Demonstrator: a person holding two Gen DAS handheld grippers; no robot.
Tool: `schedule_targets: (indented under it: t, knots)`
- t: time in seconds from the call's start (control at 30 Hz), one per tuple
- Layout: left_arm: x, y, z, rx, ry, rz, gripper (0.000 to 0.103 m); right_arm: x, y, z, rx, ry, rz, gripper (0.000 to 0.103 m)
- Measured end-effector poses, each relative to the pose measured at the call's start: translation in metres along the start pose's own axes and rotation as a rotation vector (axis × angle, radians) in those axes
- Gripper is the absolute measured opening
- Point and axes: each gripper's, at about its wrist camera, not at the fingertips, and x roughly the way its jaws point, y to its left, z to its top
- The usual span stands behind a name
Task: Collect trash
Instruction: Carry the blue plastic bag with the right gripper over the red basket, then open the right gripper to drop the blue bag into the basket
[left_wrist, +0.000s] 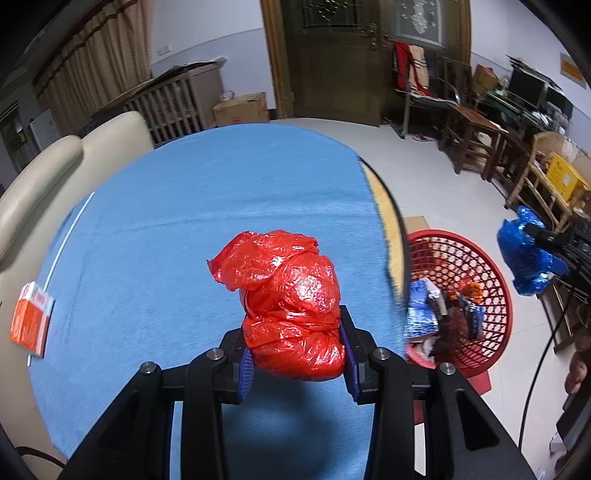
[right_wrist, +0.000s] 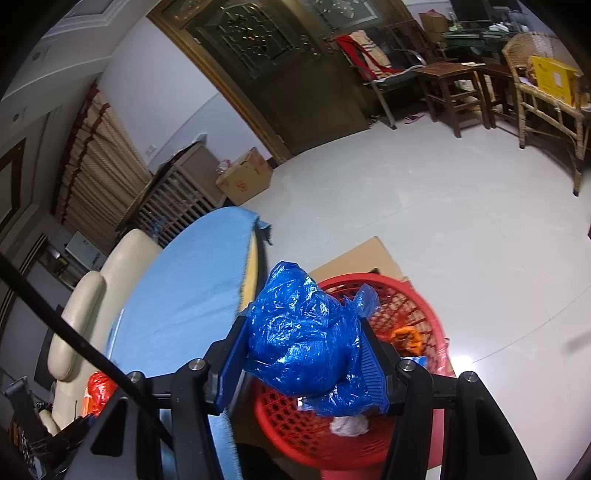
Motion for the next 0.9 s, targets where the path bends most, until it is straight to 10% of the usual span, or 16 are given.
schedule_targets:
  t: [0.9]
  knots:
    - [0.021, -0.059, 0.027, 0.097, 0.036, -0.041, 0.041, 0.060, -0.008, 0.026, -0.081, 0.096, -0.078, 0.060]
